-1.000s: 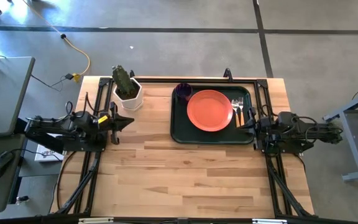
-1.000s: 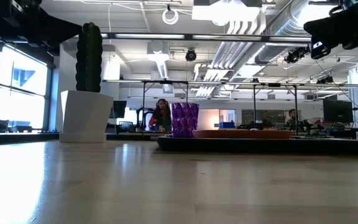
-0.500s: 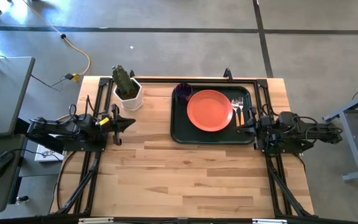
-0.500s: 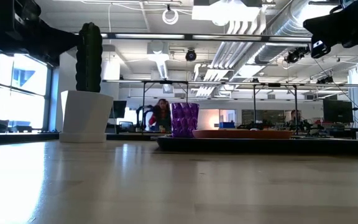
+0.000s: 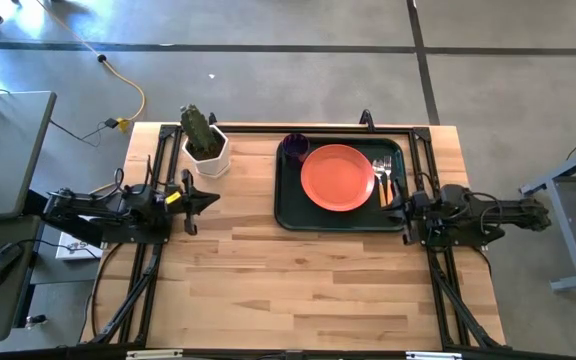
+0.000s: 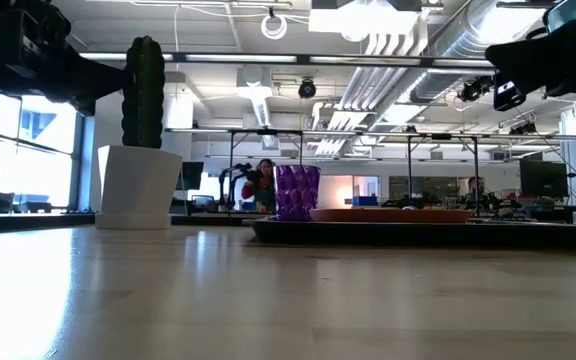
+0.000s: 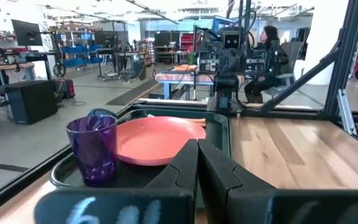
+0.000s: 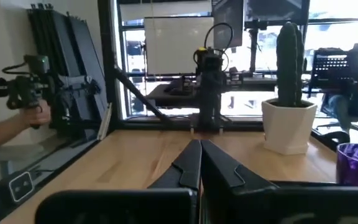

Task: Pick and place plate/cup/fork/spoon on tray
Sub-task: Return to Home Position

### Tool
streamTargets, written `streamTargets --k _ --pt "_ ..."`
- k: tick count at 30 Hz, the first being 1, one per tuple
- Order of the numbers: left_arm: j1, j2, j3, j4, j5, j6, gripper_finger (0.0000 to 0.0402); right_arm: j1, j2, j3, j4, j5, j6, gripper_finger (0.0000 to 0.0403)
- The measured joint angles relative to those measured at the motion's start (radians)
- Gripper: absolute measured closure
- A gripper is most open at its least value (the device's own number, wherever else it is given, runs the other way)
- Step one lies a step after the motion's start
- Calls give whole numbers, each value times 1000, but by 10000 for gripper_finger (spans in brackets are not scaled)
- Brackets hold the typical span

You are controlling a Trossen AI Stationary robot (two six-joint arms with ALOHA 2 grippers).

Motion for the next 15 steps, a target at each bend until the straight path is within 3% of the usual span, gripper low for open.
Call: streamTargets --k 7,15 --pt "-2 40 0 -3 16 -41 401 0 2 0 -100 -16 -70 403" --pt "-4 36 0 9 23 -39 401 0 3 0 -84 -7 -57 403"
